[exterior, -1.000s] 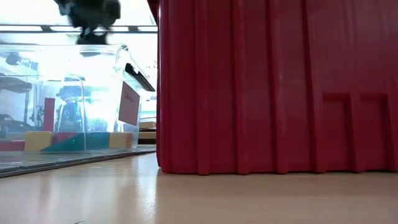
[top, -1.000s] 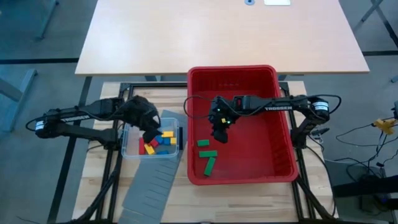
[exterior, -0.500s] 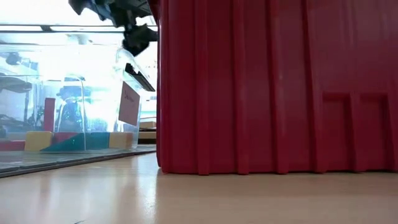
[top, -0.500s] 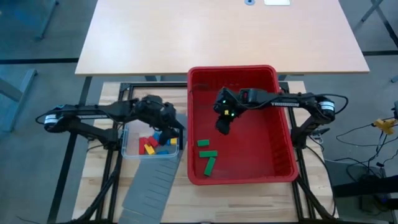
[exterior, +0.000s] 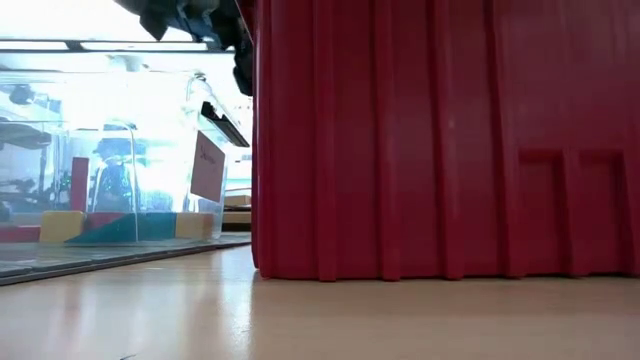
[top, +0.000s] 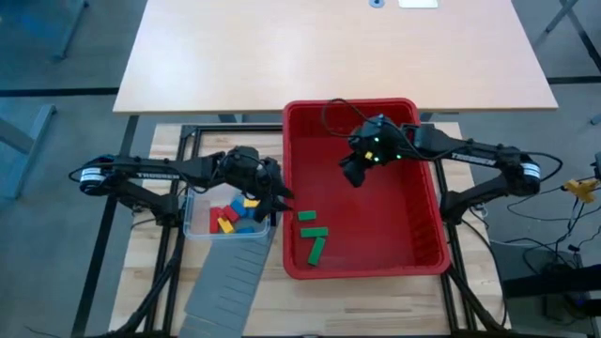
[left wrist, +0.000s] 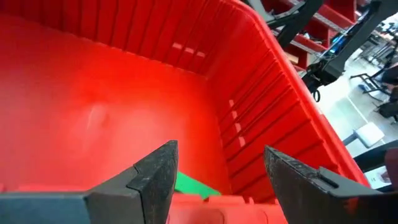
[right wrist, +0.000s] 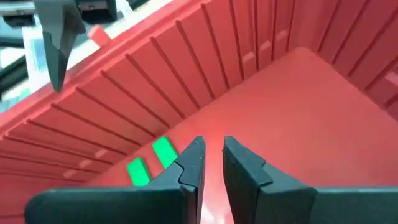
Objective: Sort blocks
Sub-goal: Remove the top green block from the red bin
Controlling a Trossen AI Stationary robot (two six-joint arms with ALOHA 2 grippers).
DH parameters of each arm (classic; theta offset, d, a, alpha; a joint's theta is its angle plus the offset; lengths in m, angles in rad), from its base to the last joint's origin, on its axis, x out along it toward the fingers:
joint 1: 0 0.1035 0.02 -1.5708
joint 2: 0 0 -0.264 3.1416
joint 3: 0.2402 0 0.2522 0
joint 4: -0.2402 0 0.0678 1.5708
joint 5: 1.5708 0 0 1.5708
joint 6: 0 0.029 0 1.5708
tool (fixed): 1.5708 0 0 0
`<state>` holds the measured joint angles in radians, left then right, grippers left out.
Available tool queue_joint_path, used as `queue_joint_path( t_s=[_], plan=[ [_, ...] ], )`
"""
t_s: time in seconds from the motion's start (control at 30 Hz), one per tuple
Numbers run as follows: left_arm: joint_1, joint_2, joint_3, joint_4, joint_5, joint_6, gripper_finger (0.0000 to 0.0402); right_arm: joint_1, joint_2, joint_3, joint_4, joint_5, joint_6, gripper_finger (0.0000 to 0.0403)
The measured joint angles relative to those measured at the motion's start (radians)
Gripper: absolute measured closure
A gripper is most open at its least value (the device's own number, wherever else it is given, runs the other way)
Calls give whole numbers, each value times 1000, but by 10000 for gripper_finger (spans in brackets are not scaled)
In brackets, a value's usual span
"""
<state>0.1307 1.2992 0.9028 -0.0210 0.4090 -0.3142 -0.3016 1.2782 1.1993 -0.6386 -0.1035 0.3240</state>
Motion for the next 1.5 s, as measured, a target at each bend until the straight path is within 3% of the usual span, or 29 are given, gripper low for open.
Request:
queue_joint_path(
  t_s=[0.23, 0.47, 0.63, 0.87, 1.17, 1.5],
  plan=[
    [-10, 106, 137, -72, 2, 86, 194, 0, -82, -185, 115, -32, 87, 370],
    [-12, 299, 431, -511, -9, 278, 196, 2, -102, -281, 215, -114, 171, 374],
    [-21, 437, 626, -742, -39, 383, 200, 0, -140, -280, 231, -98, 168, 374],
    [-25, 582, 801, -810, -45, 409, 199, 0, -282, -283, 231, -7, 155, 384],
    [-25, 633, 864, -844, -82, 410, 204, 0, -509, -291, 224, 94, 129, 401],
    [-25, 636, 864, -833, -120, 372, 208, 0, -568, -382, 223, 114, 161, 401]
  ],
)
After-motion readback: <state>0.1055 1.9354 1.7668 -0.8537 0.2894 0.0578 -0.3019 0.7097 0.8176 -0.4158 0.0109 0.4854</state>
